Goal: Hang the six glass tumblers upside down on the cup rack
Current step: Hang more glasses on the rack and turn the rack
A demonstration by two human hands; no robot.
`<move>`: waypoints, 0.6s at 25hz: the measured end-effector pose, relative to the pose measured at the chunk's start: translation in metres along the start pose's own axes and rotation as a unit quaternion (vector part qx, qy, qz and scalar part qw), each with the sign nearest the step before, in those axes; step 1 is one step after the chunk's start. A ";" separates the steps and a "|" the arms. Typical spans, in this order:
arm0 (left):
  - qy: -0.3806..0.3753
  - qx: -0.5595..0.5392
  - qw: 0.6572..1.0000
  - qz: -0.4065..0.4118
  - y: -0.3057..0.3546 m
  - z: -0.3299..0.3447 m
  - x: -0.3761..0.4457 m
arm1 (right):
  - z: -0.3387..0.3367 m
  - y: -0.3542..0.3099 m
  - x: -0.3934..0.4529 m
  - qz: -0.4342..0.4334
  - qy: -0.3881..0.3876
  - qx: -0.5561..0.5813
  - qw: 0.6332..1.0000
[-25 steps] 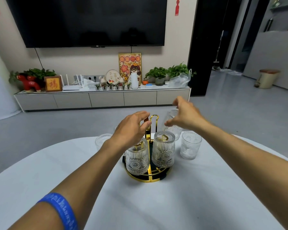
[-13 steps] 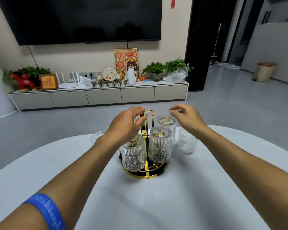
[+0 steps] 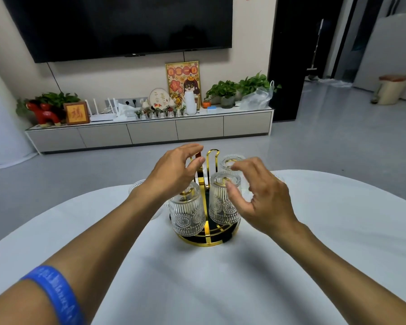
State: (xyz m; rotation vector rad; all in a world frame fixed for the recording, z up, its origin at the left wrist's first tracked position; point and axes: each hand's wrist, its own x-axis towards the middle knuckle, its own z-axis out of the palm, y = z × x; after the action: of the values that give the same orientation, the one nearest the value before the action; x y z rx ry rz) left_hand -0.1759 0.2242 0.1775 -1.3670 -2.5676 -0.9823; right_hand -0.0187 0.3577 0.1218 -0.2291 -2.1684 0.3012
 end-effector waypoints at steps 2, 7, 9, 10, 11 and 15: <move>-0.002 -0.004 1.000 -0.005 0.001 -0.001 -0.001 | 0.006 -0.016 0.011 -0.034 -0.146 -0.116 0.982; -0.010 0.007 1.000 -0.006 0.002 -0.003 0.000 | 0.006 -0.015 0.019 0.024 -0.284 -0.096 0.954; -0.009 0.006 1.000 -0.005 0.001 -0.003 0.000 | 0.004 -0.015 0.016 0.012 -0.269 -0.076 0.960; -0.008 0.005 1.000 -0.004 0.001 -0.002 0.000 | 0.005 -0.017 0.015 0.002 -0.269 -0.084 0.959; -0.006 0.003 1.000 -0.002 0.000 -0.002 0.000 | 0.005 -0.018 0.014 -0.008 -0.269 -0.098 0.958; -0.004 -0.005 1.000 0.000 -0.002 0.000 -0.001 | 0.001 0.003 0.005 0.062 -0.009 -0.025 0.998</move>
State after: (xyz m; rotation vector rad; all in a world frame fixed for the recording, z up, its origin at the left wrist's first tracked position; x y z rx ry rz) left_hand -0.1764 0.2229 0.1763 -1.3770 -2.5711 -0.9929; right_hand -0.0224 0.3623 0.1245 -0.3925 -2.1843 0.3206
